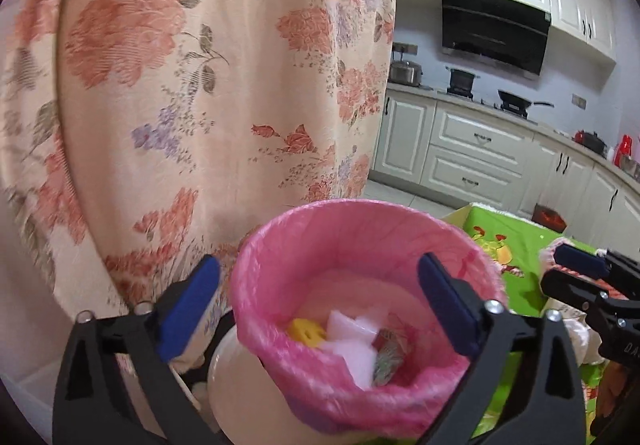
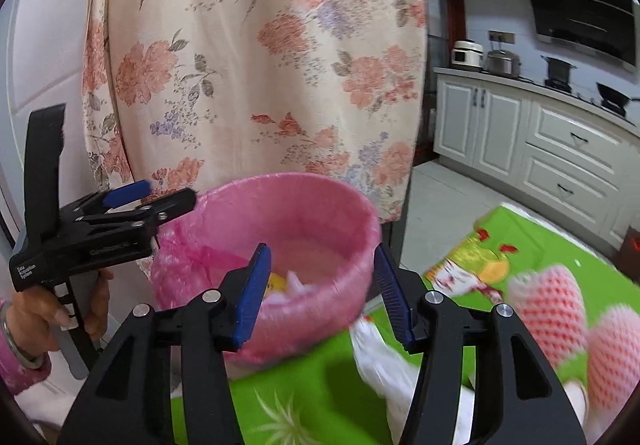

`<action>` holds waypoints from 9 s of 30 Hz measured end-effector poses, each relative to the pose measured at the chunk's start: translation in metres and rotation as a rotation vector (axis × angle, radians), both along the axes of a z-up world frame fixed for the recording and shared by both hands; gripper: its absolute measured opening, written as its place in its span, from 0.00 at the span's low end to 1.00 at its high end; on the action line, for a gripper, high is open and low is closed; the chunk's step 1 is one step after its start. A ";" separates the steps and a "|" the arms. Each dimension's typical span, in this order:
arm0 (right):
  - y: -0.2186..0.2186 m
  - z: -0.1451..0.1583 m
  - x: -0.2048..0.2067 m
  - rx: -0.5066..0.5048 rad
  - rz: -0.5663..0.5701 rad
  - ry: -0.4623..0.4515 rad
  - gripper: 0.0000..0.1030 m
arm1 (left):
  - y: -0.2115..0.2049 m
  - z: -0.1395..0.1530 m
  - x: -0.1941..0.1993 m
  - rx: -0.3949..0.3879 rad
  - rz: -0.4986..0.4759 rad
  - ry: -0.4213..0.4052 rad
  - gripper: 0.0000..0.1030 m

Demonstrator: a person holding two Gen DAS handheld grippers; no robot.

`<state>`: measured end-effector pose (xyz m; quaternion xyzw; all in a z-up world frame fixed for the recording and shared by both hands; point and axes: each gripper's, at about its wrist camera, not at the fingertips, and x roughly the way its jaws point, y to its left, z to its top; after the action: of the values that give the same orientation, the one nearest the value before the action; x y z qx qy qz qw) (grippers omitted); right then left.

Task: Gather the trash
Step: 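Move both tools back toward the trash pile on the table, then grasp a white tissue with the right tool while the left tool grasps the white paper cup, then carry both items over the pink bin and open both tools to drop them, then move both tools back toward the trash pile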

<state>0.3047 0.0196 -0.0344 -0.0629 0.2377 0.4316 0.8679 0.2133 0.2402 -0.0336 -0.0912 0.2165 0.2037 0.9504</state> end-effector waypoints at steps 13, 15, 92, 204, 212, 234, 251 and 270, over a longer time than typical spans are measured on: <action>-0.099 -0.013 -0.035 0.051 -0.206 0.046 0.63 | -0.101 -0.008 -0.022 0.012 -0.144 0.006 0.95; -0.116 -0.018 -0.044 0.048 -0.238 0.044 0.63 | -0.116 -0.011 -0.021 -0.001 -0.175 0.011 0.95; -0.317 -0.078 -0.059 0.057 -0.704 0.167 0.14 | -0.327 -0.068 0.112 0.115 -0.541 0.214 0.69; -0.119 -0.007 -0.056 0.044 -0.236 -0.004 0.14 | -0.169 0.001 -0.040 0.062 -0.289 -0.047 0.36; -0.054 0.008 -0.034 0.042 -0.110 -0.042 0.15 | -0.109 0.015 -0.027 0.077 -0.192 -0.059 0.36; 0.037 -0.005 0.029 0.042 0.011 0.035 0.56 | 0.004 -0.013 0.019 0.010 -0.009 0.025 0.72; -0.072 -0.017 -0.025 0.052 -0.168 0.059 0.60 | -0.076 -0.008 -0.024 -0.007 -0.060 -0.014 0.95; -0.213 -0.060 -0.057 0.030 -0.469 0.136 0.60 | -0.220 -0.042 -0.008 0.023 -0.376 0.097 0.95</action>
<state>0.2482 -0.1934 -0.0943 0.0360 0.2973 0.2249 0.9272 0.2053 0.0204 -0.0755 -0.0284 0.2729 0.0290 0.9612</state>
